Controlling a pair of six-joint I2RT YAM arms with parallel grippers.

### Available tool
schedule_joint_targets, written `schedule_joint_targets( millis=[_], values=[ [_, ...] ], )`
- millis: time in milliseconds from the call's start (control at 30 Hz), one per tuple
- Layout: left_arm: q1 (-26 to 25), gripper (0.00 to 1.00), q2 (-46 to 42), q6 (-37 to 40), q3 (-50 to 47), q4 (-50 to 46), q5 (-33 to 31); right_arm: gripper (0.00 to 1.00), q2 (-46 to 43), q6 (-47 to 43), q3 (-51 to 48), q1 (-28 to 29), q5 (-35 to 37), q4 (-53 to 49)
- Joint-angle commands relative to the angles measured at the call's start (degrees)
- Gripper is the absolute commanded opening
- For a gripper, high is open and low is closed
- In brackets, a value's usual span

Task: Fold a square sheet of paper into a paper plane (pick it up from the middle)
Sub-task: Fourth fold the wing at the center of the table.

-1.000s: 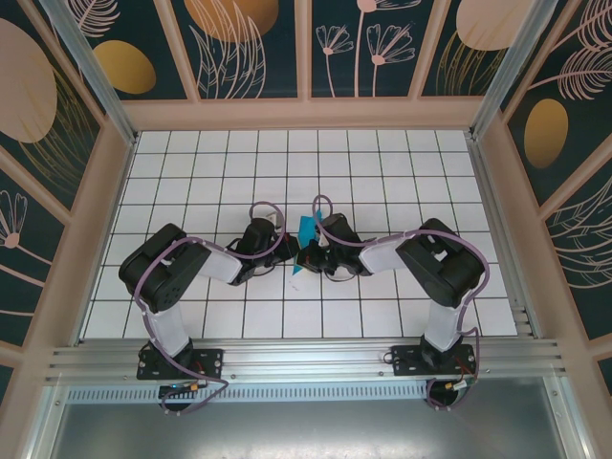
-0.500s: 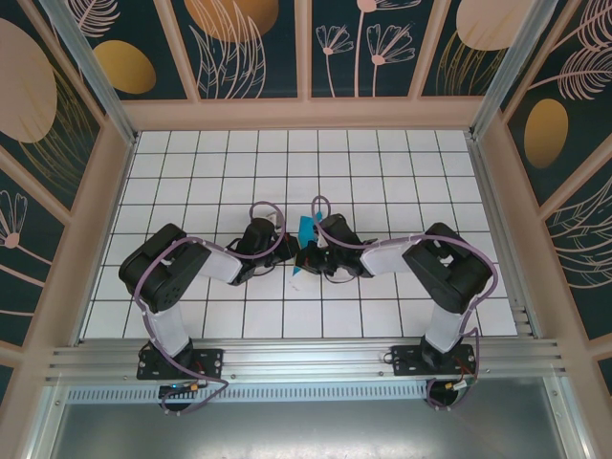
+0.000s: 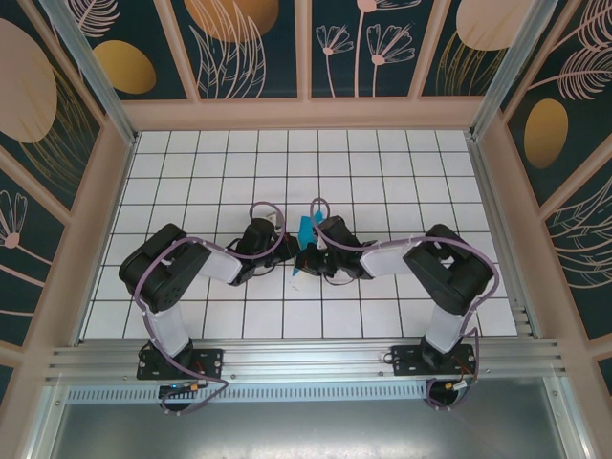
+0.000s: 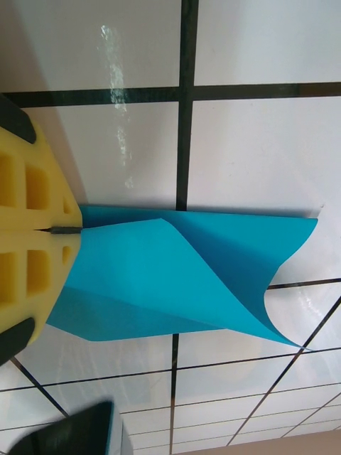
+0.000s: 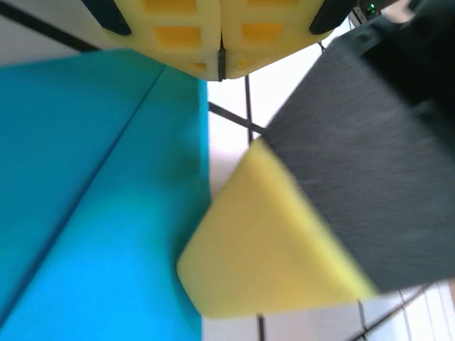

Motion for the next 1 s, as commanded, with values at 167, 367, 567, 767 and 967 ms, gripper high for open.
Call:
schedule_joint_targets(
  millis=[167, 367, 567, 767, 967],
  values=[
    [-0.01, 0.00, 2.56, -0.99, -2.54, -5.09, 0.25, 0.07, -7.25, 1.78, -5.25, -1.75, 2.56, 2.69],
    [0.01, 0.00, 3.36, -0.84, -1.81, -5.55, 0.51, 0.06, -0.77, 2.32, -1.99, -0.59, -1.16, 5.72],
    [-0.03, 0.00, 2.95, 0.13, -1.17, -7.01, 0.78, 0.06, 3.99, 1.96, 0.92, -0.75, -2.59, 6.65],
    [0.00, 0.00, 3.23, -0.02, -0.96, -7.14, 0.88, 0.05, 7.19, 1.46, 1.86, -0.56, -0.69, 0.95],
    [0.01, 0.00, 2.41, 0.90, -0.05, -9.47, 0.13, 0.04, 3.39, 0.72, 1.60, -0.21, 0.11, 0.88]
  ],
)
